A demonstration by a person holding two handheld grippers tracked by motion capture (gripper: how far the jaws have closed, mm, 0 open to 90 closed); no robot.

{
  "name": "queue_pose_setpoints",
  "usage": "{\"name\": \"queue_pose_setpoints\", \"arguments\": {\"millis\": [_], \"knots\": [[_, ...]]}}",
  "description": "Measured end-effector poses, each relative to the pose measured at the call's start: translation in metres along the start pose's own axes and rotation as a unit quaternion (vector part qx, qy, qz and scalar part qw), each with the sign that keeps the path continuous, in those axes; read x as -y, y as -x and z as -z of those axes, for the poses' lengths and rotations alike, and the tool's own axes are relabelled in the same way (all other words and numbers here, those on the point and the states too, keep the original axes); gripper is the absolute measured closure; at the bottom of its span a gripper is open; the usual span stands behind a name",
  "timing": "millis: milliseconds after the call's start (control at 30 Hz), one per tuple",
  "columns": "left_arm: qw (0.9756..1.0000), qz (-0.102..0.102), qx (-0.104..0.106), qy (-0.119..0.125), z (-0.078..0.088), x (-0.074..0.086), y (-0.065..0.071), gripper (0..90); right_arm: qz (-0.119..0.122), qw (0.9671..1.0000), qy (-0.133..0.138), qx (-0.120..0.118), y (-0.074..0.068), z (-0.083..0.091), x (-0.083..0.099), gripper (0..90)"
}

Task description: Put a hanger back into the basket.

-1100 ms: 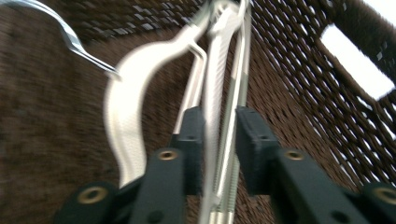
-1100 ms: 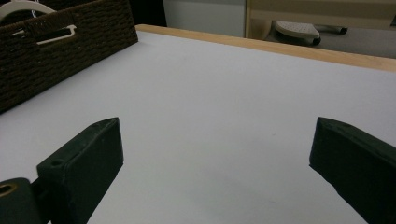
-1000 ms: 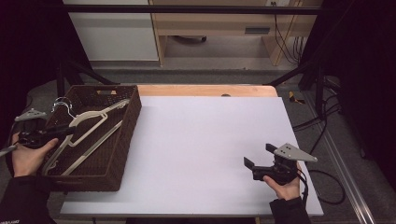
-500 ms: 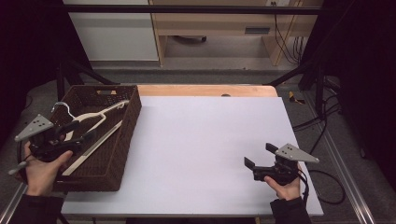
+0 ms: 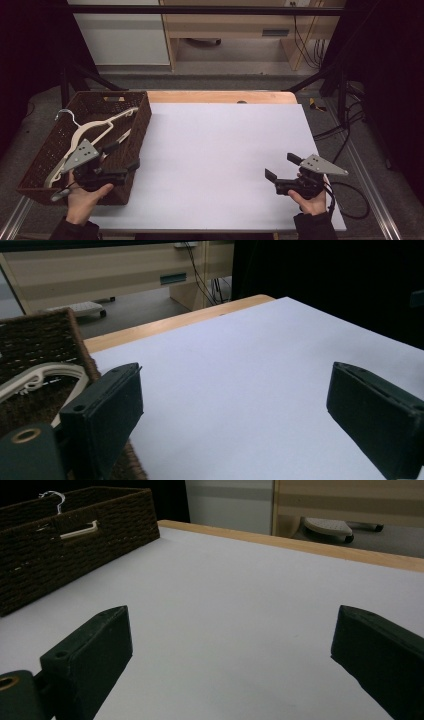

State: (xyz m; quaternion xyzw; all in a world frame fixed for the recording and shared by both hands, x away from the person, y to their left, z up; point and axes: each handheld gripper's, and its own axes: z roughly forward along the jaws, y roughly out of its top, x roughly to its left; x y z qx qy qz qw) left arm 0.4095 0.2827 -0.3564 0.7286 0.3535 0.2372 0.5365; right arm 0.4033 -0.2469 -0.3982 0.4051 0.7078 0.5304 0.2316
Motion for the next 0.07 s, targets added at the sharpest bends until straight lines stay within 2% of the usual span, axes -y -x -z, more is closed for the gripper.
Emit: {"name": "queue_pose_setpoints", "arguments": {"millis": [67], "knots": [[1.0, 0.002, 0.007, 0.0, -0.0039, 0.0028, 0.0045, 7.4, 0.0, 1.0, -0.002, -0.003, 0.0013, 0.0019, -0.0003, 3.8]]}}
